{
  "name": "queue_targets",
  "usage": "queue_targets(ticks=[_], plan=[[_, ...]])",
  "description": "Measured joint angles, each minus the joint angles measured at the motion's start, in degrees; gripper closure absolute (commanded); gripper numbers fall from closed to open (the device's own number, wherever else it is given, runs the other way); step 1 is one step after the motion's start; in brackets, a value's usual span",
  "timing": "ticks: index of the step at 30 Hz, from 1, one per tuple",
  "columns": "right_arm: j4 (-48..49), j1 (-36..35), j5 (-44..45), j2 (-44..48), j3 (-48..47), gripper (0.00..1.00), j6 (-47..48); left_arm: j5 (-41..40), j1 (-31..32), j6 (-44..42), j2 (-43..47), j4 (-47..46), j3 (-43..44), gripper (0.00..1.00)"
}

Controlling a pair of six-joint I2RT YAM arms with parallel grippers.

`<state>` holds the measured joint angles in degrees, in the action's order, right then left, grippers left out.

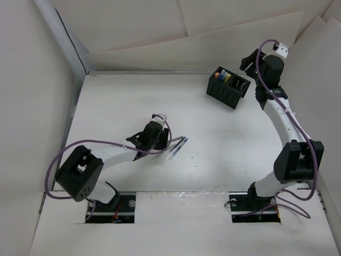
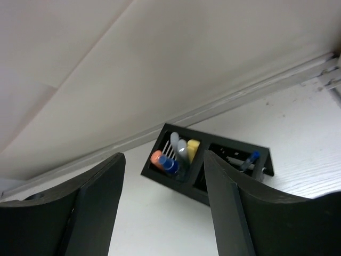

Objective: Sort the stationery into containers
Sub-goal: Pick up the pen from the center of the board.

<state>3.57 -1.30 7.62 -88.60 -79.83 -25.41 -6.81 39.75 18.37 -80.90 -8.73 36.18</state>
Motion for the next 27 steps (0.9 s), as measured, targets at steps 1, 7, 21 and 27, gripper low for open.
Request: queue_targets(ticks=[1,7,21,27], plan=[[-0.1,-0.4,-0.4,0.0,0.3,0.33,-0.2,-0.2,0.5,-0.2,-0.4,0.1,0.4,0.51],[-0.5,-3.1,-2.1,0.1,3.4,0.33,-1.0,-3.4,3.9,-1.0,-5.6,0.4,4.7,0.53],[-0.1,-5.9,-3.7,8.6,9.3,0.33,-1.5,-7.6,3.9,-0.5,-9.9,3.3,7.5,0.64],[-0.2,-6.7,-4.4,11.1,11.4,0.33,-1.8,-7.4,3.9,-0.5,-11.9,3.1,8.6,0.7]])
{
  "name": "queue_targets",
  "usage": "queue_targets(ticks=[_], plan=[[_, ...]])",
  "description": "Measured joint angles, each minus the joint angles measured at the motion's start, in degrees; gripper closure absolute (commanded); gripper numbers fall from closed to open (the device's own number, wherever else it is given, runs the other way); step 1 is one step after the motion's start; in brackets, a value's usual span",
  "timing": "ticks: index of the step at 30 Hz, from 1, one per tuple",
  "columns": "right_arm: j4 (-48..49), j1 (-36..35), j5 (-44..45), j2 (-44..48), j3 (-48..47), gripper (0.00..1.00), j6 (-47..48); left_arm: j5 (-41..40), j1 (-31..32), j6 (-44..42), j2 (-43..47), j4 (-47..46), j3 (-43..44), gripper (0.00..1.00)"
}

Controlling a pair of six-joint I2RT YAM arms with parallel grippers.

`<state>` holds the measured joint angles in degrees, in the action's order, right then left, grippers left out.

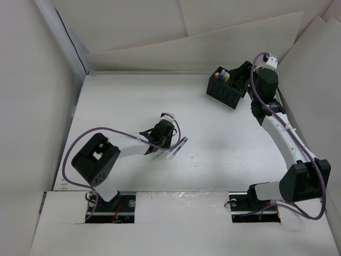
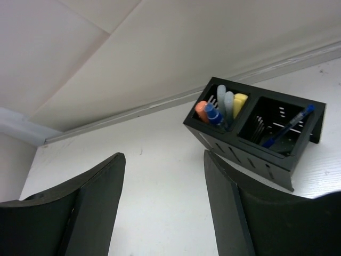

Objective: Sort the stationery into containers
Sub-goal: Pick up the pen from the center of the board.

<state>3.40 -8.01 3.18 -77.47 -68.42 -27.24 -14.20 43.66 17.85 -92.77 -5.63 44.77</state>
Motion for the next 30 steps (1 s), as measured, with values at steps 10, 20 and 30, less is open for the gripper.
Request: queue_targets(ticks=[10,20,30], plan=[[0.6,-7.1,-6.9,1.2,4.7,0.77,-0.9,-0.1,0.0,0.0,-1.4,0.5,1.7,0.87],[1.3,-14.2,-17.2,-8.5,6.7,0.34,-1.7,-2.0,0.0,0.3,-1.3,1.8,2.2,1.0],[2.8,-16.4,-23.5,-13.1,6.8,0.13,-1.6,1.1,0.0,1.6,11.8,-1.1,0.3,1.0]])
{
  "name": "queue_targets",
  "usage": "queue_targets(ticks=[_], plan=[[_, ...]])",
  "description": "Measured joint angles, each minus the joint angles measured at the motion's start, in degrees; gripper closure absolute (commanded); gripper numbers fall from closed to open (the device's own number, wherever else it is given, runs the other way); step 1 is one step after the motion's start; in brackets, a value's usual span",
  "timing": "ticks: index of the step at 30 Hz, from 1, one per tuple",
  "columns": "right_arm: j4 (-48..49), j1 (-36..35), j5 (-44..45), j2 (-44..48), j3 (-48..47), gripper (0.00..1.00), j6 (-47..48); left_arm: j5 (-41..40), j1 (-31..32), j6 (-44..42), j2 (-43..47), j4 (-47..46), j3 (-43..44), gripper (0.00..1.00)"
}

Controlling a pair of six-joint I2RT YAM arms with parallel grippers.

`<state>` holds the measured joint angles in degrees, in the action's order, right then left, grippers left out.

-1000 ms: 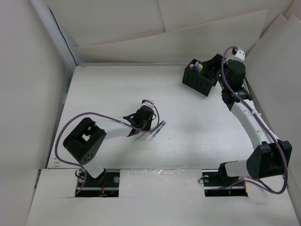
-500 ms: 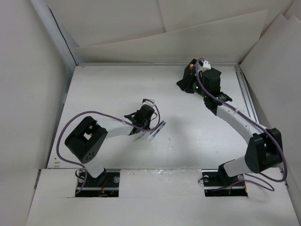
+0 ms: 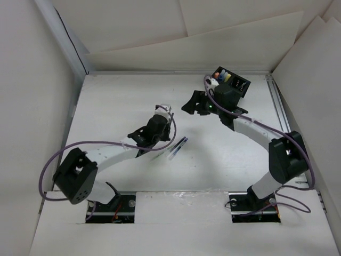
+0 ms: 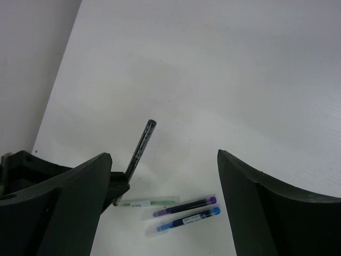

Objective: Sort the stationery into containers
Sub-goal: Pick up the pen from the center of the board, then place the pen in the storage box.

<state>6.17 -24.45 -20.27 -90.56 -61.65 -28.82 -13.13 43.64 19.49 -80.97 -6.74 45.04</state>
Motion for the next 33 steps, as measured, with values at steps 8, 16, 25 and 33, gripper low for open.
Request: queue_targets(ticks=[8,16,25,33], plan=[[2.1,-4.5,-2.8,-5.9,0.0,0.18,-1.5,6.2,0.0,1.0,6.2,-4.8,-3.8,1.0],[5.7,-5.3,-6.8,-8.3,-0.2,0.54,-3.6,8.9,0.0,1.6,6.2,-6.0,-5.1,1.0],[8.7,-5.3,-8.0,-9.9,-0.2,0.74,-5.2,9.7,0.0,1.9,6.3,-6.4,-5.2,1.0],[10.0,-5.3,-9.4,-10.1,-0.2,0.84,-6.8,9.9,0.0,2.1,6.3,-6.8,-5.9,0.87]])
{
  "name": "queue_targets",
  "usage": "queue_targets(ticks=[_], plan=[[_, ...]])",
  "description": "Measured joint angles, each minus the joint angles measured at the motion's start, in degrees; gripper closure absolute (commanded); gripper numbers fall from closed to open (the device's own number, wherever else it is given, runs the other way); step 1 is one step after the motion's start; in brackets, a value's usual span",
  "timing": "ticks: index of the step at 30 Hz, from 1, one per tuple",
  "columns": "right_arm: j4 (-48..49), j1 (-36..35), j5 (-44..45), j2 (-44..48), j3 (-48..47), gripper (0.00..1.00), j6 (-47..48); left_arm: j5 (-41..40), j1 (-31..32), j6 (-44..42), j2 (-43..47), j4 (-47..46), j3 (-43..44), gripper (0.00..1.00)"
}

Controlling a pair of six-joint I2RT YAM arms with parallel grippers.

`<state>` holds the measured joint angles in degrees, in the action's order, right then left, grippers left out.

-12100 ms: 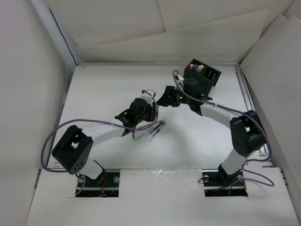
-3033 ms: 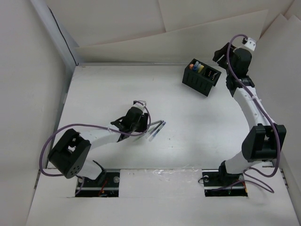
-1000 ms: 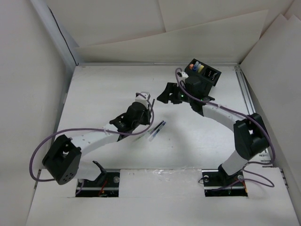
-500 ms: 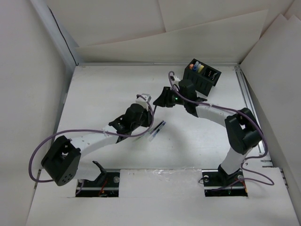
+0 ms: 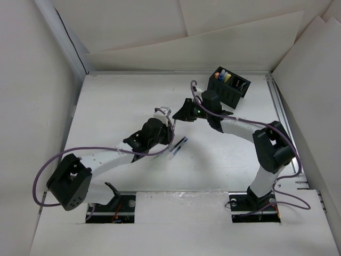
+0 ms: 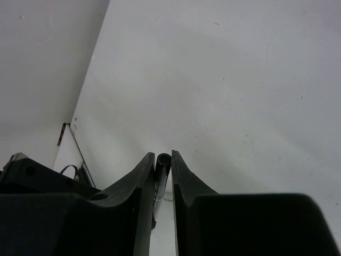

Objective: Sort the stationery into containers
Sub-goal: Place the pen in the storage box.

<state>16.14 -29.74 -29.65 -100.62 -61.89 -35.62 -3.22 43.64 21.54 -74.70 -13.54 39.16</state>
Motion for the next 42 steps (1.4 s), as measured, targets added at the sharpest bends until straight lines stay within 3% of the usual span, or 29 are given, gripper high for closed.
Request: queue_targets(ticks=[8,19,26,34,42], plan=[[0.7,0.0,-0.3,0.0,0.0,0.88,0.2,0.3,0.0,0.4,0.8,-0.4,-0.1,0.59],[0.8,3.3,-0.5,0.8,0.0,0.89,0.2,-0.8,0.0,0.8,7.4,-0.3,-0.6,0.5],[-2.4,16.1,-0.5,7.0,-4.0,0.89,0.5,-2.8,0.0,2.1,8.5,2.6,-1.6,0.41],[-6.4,34.3,9.0,12.2,-13.0,0.89,2.6,-5.1,0.0,4.3,1.7,8.7,-2.6,0.37],[-9.7,38.2,22.5,6.9,-21.7,0.89,6.8,-9.1,0.0,7.0,-0.3,13.7,-2.9,0.37]])
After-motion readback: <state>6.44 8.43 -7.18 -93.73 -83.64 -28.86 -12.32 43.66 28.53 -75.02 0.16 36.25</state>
